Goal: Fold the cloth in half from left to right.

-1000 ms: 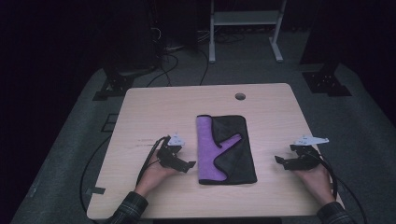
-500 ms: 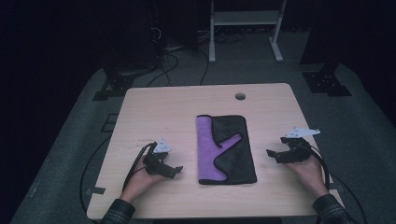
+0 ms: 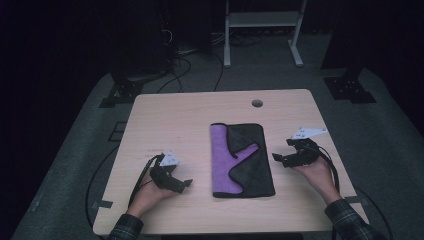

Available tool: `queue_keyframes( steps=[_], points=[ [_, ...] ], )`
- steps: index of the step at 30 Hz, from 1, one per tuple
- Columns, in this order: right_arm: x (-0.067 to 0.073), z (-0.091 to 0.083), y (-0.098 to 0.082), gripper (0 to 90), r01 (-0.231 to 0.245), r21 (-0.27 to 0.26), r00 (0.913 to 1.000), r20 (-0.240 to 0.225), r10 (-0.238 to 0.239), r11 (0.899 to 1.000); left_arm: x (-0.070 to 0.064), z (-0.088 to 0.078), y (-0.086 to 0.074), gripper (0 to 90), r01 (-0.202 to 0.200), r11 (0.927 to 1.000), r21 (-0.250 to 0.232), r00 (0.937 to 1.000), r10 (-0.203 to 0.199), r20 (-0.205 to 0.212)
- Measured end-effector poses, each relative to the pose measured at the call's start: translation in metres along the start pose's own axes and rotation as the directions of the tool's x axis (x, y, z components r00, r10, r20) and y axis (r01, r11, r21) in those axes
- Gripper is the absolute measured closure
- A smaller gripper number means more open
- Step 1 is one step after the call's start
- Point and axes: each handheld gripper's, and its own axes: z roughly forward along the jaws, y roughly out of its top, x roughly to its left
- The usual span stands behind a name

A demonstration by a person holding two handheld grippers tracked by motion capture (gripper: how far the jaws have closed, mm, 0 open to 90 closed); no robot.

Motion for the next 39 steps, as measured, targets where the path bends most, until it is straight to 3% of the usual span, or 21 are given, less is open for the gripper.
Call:
queue_keyframes(
  steps=[17,27,39],
  points=[
    [0.021,0.03,0.033,16.8,0.039,-0.023,0.9944,-0.097,-0.041,0.999,0.006,0.001,0.001,0.0,0.012,0.9999,-0.003,0.9999,-0.012,-0.01],
    [0.041,0.053,0.044,26.9,0.081,-0.012,0.978,-0.192,-0.081,0.997,0.005,0.001,0.001,0.0,0.017,0.9998,-0.004,0.9998,-0.017,-0.012],
    [0.064,0.08,0.048,41.8,0.133,0.01,0.9597,-0.251,-0.126,0.991,0.005,0.001,0.001,0.0,0.015,0.9999,-0.001,0.9998,-0.015,-0.013]
  ],
)
